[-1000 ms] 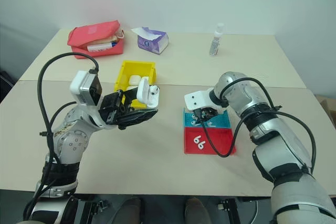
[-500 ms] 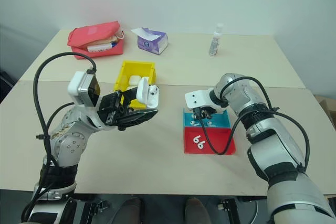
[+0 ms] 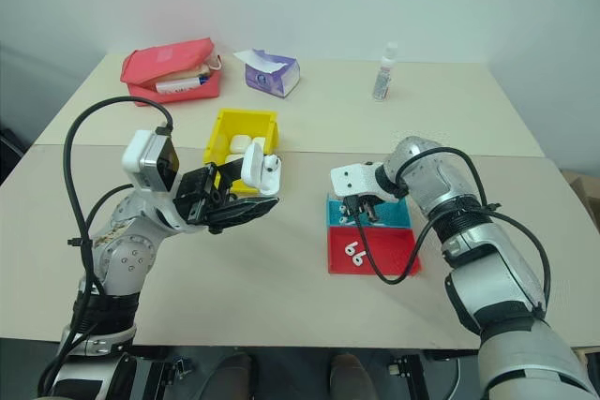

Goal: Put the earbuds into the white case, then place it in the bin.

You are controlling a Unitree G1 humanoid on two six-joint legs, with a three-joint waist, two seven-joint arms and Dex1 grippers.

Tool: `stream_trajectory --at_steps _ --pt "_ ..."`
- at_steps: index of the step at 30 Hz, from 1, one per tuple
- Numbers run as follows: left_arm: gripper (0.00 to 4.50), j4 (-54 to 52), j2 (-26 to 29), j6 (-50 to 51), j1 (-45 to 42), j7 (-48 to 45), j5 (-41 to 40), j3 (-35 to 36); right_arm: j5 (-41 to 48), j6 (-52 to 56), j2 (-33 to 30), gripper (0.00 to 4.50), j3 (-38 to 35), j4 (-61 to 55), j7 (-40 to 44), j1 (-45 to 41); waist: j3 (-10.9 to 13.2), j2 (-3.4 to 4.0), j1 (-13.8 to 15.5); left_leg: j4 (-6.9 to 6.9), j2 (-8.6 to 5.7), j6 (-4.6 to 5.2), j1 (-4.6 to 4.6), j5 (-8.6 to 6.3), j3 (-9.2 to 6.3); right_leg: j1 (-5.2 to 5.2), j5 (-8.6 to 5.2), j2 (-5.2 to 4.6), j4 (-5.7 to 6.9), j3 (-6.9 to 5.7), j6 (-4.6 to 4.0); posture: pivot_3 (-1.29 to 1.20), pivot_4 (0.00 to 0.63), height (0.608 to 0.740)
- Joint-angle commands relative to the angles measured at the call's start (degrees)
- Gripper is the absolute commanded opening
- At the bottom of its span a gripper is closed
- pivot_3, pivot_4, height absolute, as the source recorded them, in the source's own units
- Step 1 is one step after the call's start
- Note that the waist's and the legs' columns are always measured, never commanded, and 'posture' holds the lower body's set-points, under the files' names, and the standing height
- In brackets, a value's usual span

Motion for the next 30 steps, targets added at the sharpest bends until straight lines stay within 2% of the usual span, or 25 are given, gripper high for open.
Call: stream_trajectory --at_steps 1,4,6,10,16,20,24,30 --pt "2.80 -2.0 0.0 0.0 -0.5 0.2 -0.9 0.4 5.2 7.1 -2.9 0.63 -7.7 -7.5 -1.1 -0.4 0.0 0.06 0.0 0.00 0.00 0.00 -0.02 0.00 0.00 -0.01 0.00 0.00 -0.02 0.00 0.00 0.00 0.150 0.740" --pt "2.80 -2.0 -0.3 0.2 -0.6 0.6 -1.0 0.1 9.9 13.9 -4.6 0.63 -12.9 -15.1 -1.5 1.8 0.1 0.09 0.2 -0.02 0.00 0.01 -0.06 0.00 0.00 -0.02 0.00 0.00 -0.05 -0.01 0.00 0.00 0.150 0.740" --pt "2.80 -1.7 -0.6 0.2 -0.9 0.7 -1.0 0.0 16.2 20.2 -4.9 0.63 -18.6 -22.2 -2.1 4.3 0.1 0.09 0.3 -0.03 0.00 0.01 -0.07 -0.01 -0.01 0.00 0.00 0.00 -0.09 -0.02 0.00 0.00 0.150 0.740" --pt "2.80 -1.7 -1.0 0.4 -0.9 1.0 -1.2 -0.2 37.4 35.5 -3.4 0.63 -34.4 -41.7 -3.4 13.8 0.1 0.09 0.5 -0.02 0.00 0.02 -0.08 -0.01 -0.03 0.01 0.00 0.00 -0.09 -0.03 0.00 0.00 0.150 0.740" --pt "2.80 -1.6 -1.3 1.1 -1.7 1.3 -1.6 -0.4 60.1 48.5 1.2 0.63 -47.0 -60.3 -14.5 25.7 0.1 0.09 0.6 0.00 0.00 0.03 -0.04 -0.02 -0.04 0.04 0.00 0.01 -0.03 -0.02 0.01 0.00 0.150 0.740" --pt "2.80 -1.3 -1.5 1.9 -2.4 1.2 -1.8 -0.7 71.6 51.5 4.9 0.63 -49.2 -67.5 -24.2 29.4 0.1 0.09 0.0 0.00 -0.01 0.03 -0.02 -0.02 -0.05 0.04 0.00 0.01 0.03 -0.01 0.01 0.00 0.150 0.740" --pt "2.80 -0.7 -1.6 2.6 -3.2 1.0 -1.9 -0.9 79.9 51.2 7.5 0.63 -47.0 -72.8 -31.8 30.4 0.1 0.09 -0.1 -0.02 -0.01 0.03 -0.02 -0.02 -0.07 0.04 -0.01 0.02 0.03 -0.01 0.01 0.00 0.150 0.740" --pt "2.80 0.1 -2.1 3.3 -4.1 0.3 -1.7 -1.6 85.6 49.9 9.9 0.63 -40.9 -73.5 -37.9 28.8 0.1 0.09 0.0 -0.02 -0.01 0.03 -0.04 -0.02 -0.09 0.04 -0.01 0.02 0.02 -0.03 0.01 0.00 0.150 0.740"
